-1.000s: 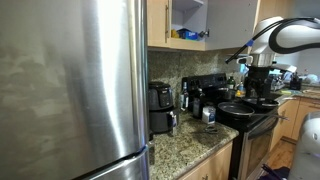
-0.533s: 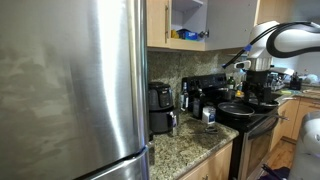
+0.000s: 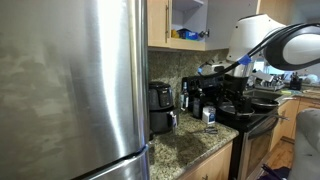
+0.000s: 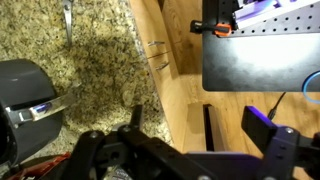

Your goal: Move the object from the left to the right

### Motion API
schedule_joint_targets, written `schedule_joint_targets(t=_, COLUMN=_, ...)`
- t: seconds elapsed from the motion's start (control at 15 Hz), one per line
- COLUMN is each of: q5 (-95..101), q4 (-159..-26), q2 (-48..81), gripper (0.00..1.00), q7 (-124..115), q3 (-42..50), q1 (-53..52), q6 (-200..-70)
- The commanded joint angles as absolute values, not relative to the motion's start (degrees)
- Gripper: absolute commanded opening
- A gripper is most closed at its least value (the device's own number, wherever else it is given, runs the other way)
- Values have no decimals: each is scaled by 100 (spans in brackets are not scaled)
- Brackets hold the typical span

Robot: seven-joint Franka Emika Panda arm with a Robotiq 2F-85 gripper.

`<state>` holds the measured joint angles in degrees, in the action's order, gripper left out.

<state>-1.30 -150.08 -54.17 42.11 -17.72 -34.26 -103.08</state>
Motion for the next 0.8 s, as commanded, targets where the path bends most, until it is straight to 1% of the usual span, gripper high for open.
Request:
schedule_joint_targets(t=0.0, q5=33, q4=-14858, q2=-5154, gripper=100, q7=4091, q3=-1653, q1=-3575, q6=-10364)
schedule_joint_targets(t=0.13, q5=64, q4=-14703, q2=-4869, gripper=100, q7=4106, q3=-1632, q1=-3544, q6=-10378)
schedule_joint_targets(t=0.2, q5=38, q4=-14729, q2=-4569, gripper=100, q7=4172, q3=-1550, q1=-3498, q6=-10073)
schedule_joint_targets(t=0.27, q5=36, q4=-14757, q2=-4274, gripper=100, q7=4130, q3=-1606, q1=-3464, q6=-10202)
schedule_joint_targets(t=0.47, q5=-441, q4=-14409, q2=-3255, gripper=100, q7=4114, q3=-1669, q1=-3612, q6=-11334)
schedule_joint_targets(t=0.73, q5=-896, q4=-13582, q2=-2033, gripper=100, q7=3957, q3=-1668, q1=-3660, q6=-12854)
